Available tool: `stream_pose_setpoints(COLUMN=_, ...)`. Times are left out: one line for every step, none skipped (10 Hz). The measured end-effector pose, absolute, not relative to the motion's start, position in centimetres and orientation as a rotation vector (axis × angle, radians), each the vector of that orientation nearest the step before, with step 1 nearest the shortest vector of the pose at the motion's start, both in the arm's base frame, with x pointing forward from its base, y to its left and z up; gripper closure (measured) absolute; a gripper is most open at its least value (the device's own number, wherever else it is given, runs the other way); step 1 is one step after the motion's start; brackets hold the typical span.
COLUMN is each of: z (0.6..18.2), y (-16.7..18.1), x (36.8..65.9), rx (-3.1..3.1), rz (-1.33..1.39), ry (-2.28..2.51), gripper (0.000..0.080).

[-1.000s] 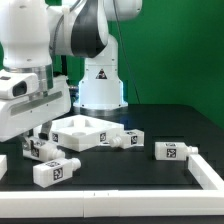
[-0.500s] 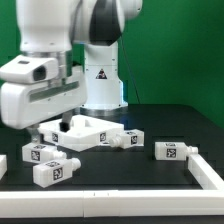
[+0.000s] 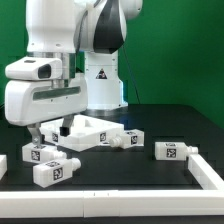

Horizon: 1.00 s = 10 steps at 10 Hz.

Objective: Assemble one leg

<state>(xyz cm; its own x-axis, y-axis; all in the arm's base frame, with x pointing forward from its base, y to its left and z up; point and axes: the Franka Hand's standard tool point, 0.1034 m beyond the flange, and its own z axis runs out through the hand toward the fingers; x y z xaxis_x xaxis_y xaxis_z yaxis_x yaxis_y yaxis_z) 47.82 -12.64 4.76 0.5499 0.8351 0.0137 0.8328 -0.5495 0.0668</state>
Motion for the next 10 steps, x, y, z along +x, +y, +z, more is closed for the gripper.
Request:
stream_pose_setpoints(z=4.7, y=-12.6, x=47.8, rx=2.720, rz=0.067, ry=1.464, gripper=0.0150)
stream_pose_setpoints(z=4.7, y=-12.6, x=47.8, rx=2.720, rz=0.067, ry=1.464, gripper=0.0150)
stream_pose_setpoints(z=5.0, y=-11.9, x=48.1, rx=2.734, rz=0.076, ry=1.436, gripper=0.0150)
stream_pose_setpoints(z=6.2, y=-8.3, x=49.0, rx=2.784, rz=0.112, ry=1.324, gripper=0.0150)
stream_pose_setpoints(z=7.2, y=-4.5, x=49.8, rx=2.812, rz=0.137, ry=1.273, gripper=0.0150)
stream_pose_setpoints(z=7.6, y=-1.3, x=50.6, rx=2.843, rz=0.148, ry=1.223, gripper=0.0150)
stream_pose_setpoints(z=8.3, y=1.0, x=51.5, rx=2.879, rz=0.145, ry=1.157, gripper=0.0150)
stream_pose_setpoints(z=8.7, y=2.6, x=52.1, rx=2.873, rz=0.162, ry=1.165, gripper=0.0150)
stream_pose_setpoints(z=8.5, y=2.4, x=51.9, rx=2.867, rz=0.153, ry=1.181, gripper=0.0150)
stream_pose_setpoints(z=8.4, y=2.1, x=51.9, rx=2.870, rz=0.151, ry=1.172, gripper=0.0150)
